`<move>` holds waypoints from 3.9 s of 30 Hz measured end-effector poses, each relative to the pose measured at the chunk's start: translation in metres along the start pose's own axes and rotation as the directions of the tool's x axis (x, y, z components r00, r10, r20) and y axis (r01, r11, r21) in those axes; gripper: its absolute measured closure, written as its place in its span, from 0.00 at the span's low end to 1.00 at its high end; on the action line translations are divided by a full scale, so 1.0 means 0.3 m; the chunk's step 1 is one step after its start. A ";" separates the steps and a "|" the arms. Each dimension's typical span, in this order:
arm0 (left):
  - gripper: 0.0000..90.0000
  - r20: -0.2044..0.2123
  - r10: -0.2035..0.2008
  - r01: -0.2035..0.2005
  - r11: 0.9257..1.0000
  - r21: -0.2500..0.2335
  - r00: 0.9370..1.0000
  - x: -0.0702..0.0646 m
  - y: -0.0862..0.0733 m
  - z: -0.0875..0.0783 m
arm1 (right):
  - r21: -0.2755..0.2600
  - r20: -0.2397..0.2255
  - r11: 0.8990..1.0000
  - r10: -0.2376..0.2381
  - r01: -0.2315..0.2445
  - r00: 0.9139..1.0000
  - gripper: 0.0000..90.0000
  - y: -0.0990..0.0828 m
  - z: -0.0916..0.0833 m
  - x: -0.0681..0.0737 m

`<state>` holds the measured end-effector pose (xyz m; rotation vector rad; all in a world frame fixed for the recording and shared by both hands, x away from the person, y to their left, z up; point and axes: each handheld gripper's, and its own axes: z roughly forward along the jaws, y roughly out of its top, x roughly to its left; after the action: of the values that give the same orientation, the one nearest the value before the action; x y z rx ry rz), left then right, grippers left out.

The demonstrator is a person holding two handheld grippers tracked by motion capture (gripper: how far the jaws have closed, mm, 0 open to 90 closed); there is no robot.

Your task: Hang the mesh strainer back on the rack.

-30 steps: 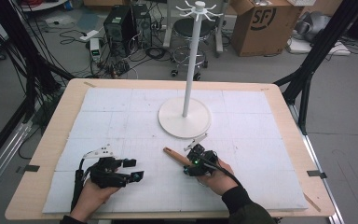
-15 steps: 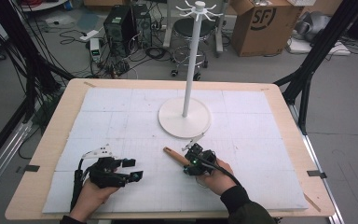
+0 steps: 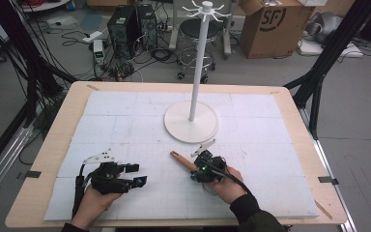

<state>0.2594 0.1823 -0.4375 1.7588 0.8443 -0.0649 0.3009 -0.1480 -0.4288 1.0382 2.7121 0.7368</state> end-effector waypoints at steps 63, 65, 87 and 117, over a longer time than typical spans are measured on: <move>0.33 0.006 -0.003 0.003 1.000 -0.005 1.000 0.001 -0.002 0.002 | -0.656 -0.319 0.668 0.177 -0.352 0.931 0.77 0.050 -0.304 -0.170; 0.33 0.005 -0.002 0.002 1.000 -0.007 1.000 0.000 -0.001 0.001 | -0.667 -0.325 0.654 0.177 -0.358 0.929 0.77 0.060 -0.320 -0.177; 0.33 0.010 -0.004 0.004 1.000 -0.018 1.000 -0.001 0.000 -0.004 | -0.799 -0.342 0.472 0.155 -0.374 0.927 0.77 0.111 -0.412 -0.189; 0.33 0.019 -0.020 0.021 0.999 -0.026 1.000 0.020 -0.008 -0.009 | -0.891 -0.302 0.309 0.143 -0.333 0.942 0.77 0.249 -0.542 -0.235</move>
<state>0.2615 0.1878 -0.4412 1.7224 0.8460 -0.0834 0.3490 -0.2105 -0.2534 1.0079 1.5622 2.1643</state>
